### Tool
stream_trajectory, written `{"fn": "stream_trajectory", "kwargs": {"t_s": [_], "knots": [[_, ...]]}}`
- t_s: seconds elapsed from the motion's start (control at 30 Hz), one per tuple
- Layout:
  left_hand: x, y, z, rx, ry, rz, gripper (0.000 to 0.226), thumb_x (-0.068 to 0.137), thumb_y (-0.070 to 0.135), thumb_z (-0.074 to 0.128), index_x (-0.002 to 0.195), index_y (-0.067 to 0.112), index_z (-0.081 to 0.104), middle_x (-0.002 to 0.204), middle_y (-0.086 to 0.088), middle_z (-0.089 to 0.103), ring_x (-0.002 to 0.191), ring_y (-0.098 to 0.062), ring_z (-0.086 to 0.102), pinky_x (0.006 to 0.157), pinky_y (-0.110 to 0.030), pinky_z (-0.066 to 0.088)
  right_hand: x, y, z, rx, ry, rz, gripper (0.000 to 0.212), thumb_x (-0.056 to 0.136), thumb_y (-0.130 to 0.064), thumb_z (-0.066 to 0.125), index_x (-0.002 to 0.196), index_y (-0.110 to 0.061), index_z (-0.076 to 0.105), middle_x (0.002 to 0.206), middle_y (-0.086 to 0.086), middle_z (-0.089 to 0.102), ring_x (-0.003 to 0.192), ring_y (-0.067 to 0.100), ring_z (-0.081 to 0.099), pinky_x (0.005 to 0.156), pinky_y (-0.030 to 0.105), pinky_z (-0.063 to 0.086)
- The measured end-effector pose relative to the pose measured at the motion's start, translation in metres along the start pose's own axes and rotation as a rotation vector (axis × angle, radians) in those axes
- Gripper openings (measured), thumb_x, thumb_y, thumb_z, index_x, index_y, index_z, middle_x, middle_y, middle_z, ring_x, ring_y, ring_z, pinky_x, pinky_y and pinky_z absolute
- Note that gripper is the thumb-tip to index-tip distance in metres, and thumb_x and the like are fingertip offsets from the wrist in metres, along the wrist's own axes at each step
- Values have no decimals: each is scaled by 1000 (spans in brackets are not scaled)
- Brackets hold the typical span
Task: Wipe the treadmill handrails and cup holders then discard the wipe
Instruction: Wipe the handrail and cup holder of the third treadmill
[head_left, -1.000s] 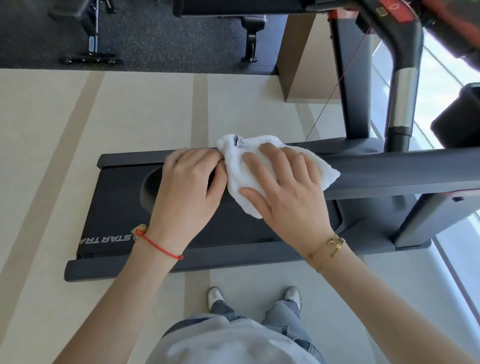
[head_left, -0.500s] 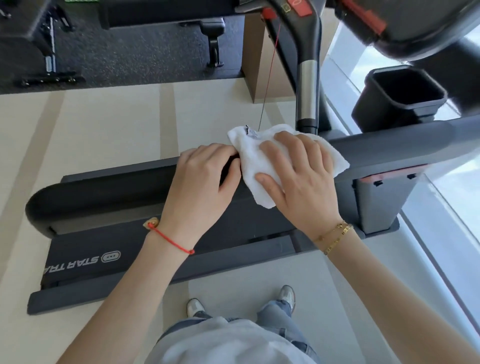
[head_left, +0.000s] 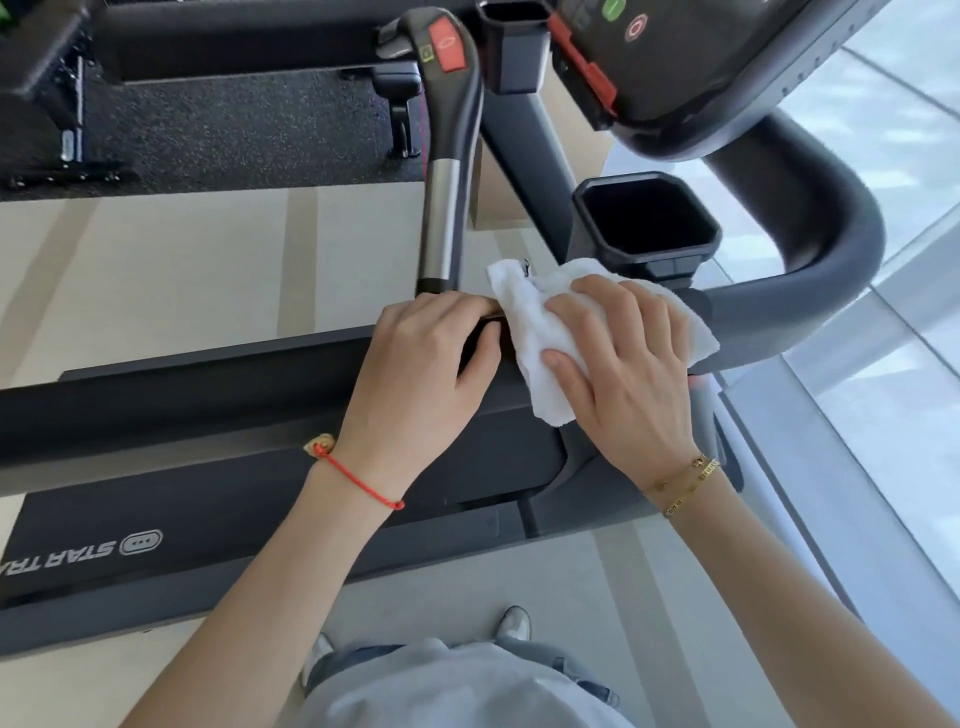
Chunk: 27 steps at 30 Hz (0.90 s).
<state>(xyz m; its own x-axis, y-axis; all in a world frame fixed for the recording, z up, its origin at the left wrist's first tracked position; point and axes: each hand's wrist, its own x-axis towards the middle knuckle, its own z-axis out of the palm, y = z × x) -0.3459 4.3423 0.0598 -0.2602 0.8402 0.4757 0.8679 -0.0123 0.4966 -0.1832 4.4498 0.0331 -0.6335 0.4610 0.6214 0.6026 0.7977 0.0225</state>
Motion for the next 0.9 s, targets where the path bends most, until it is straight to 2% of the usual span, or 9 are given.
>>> {"fn": "stream_trajectory", "kwargs": {"t_s": [0.13, 0.3, 0.47, 0.53, 0.63, 0.73, 0.8, 0.9], "knots": [[13, 28, 22, 3, 8, -14, 18, 98, 15, 53, 108, 12, 69, 103, 3, 71, 96, -17, 64, 91, -36, 46, -5, 39, -10, 51, 3, -12, 37, 102, -41, 35, 123, -18, 55, 131, 8, 53, 115, 32, 44, 100, 44, 32], [26, 47, 42, 18, 7, -65, 19, 98, 16, 53, 109, 8, 67, 100, -2, 69, 92, -22, 62, 86, -45, 50, -4, 66, -22, 194, 24, -46, 34, 100, -35, 38, 119, -15, 59, 127, 9, 54, 110, 32, 46, 94, 44, 36], [44, 54, 50, 15, 19, -130, 30, 100, 18, 51, 124, 8, 65, 120, -3, 68, 112, -20, 62, 100, -45, 48, 20, 101, -38, 280, 220, 87, 28, 102, -36, 36, 123, -22, 48, 128, 3, 49, 110, 26, 41, 100, 29, 25], [54, 54, 52, 26, 15, -150, 31, 101, 20, 51, 126, 9, 63, 122, -2, 67, 114, -20, 61, 102, -44, 47, 40, 115, -40, 233, 259, 156, 30, 102, -36, 39, 126, -21, 49, 131, 2, 46, 111, 26, 40, 99, 31, 27], [73, 52, 55, 48, -14, -179, 33, 101, 23, 50, 130, 10, 61, 126, -2, 65, 117, -21, 60, 103, -42, 45, 65, 133, -30, 115, 121, 252, 35, 103, -39, 40, 131, -19, 47, 131, 5, 46, 113, 28, 41, 97, 39, 29], [94, 47, 59, 72, -61, -204, 39, 102, 28, 48, 135, 11, 56, 132, -2, 62, 119, -22, 58, 102, -43, 45, 76, 148, -12, 80, -201, 325, 46, 100, -42, 42, 139, -17, 40, 131, 12, 45, 116, 36, 42, 94, 41, 29], [109, 44, 65, 92, -99, -215, 43, 102, 33, 46, 140, 12, 52, 136, -3, 59, 121, -22, 57, 102, -44, 45, 80, 158, -4, 211, -375, 391, 52, 97, -43, 44, 143, -21, 32, 134, 10, 43, 119, 34, 40, 87, 36, 27], [127, 38, 72, 114, -145, -226, 50, 102, 39, 44, 146, 14, 45, 139, -3, 56, 124, -21, 55, 103, -42, 44, 90, 169, 2, 439, -504, 418, 57, 97, -37, 49, 145, -21, 23, 139, 10, 38, 121, 30, 41, 91, 31, 28]]}}
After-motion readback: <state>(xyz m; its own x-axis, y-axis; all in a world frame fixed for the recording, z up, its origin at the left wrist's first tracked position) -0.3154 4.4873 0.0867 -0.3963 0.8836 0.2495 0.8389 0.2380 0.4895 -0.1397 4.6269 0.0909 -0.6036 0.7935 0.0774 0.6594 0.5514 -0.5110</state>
